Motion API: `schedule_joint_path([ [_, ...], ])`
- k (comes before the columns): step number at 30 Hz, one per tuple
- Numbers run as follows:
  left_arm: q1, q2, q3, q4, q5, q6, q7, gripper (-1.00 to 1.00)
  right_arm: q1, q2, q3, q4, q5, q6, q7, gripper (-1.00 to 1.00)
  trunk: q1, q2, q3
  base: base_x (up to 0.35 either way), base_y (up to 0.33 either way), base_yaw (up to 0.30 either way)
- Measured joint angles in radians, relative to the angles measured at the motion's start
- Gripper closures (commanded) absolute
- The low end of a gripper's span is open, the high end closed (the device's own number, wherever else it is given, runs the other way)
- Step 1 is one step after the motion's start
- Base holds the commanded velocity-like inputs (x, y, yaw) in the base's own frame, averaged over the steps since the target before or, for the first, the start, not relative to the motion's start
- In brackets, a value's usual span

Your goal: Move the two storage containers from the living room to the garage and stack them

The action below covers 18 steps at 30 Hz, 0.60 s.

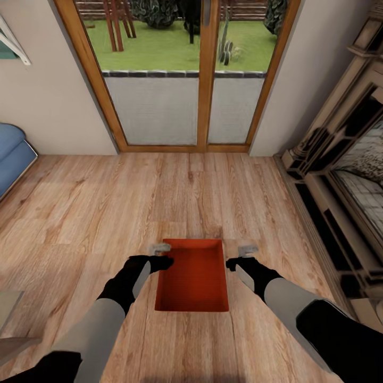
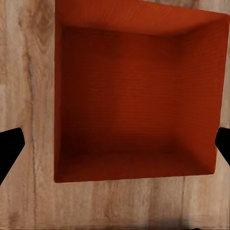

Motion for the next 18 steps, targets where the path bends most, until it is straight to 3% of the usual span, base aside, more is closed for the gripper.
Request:
schedule_joint_path([
  [1,-0.003,0.001,0.000,0.029,0.000,-0.007,-0.001,-1.00,-0.001,0.007,-0.002,0.009,-0.012,-0.021,0.000,-1.00,0.000,0.000,0.000,0.000,0.000,0.000],
  [2,-0.005,0.003,-0.001,0.094,-0.016,-0.047,0.001,-1.00,-0.002,0.015,-0.004,0.043,-0.061,-0.049,-0.001,-1.00,0.000,0.000,0.000,0.000,0.000,0.000],
  [4,-0.006,0.004,-0.001,0.128,-0.047,-0.056,0.002,-1.00,-0.003,0.024,-0.003,0.071,-0.088,-0.055,-0.002,-1.00,0.000,0.000,0.000,0.000,0.000,0.000],
  [5,-0.006,0.008,-0.001,0.143,-0.069,-0.058,0.003,-1.00,-0.003,0.033,-0.003,0.079,-0.094,-0.055,-0.006,-1.00,0.000,0.000,0.000,0.000,0.000,0.000],
  [6,-0.006,0.033,0.002,0.167,-0.110,-0.063,0.004,-1.00,-0.003,0.047,-0.001,0.090,-0.104,-0.041,-0.051,-1.00,0.000,0.000,0.000,0.000,0.000,0.000],
  [8,-0.006,0.047,0.004,0.174,-0.122,-0.068,0.003,-1.00,-0.003,0.053,0.001,0.093,-0.106,-0.038,-0.073,-1.00,0.000,0.000,0.000,0.000,0.000,0.000],
  [18,-0.006,0.046,0.003,0.154,-0.130,-0.079,0.004,-1.00,-0.003,0.065,0.002,0.084,-0.101,-0.058,-0.079,-1.00,0.000,0.000,0.000,0.000,0.000,0.000],
])
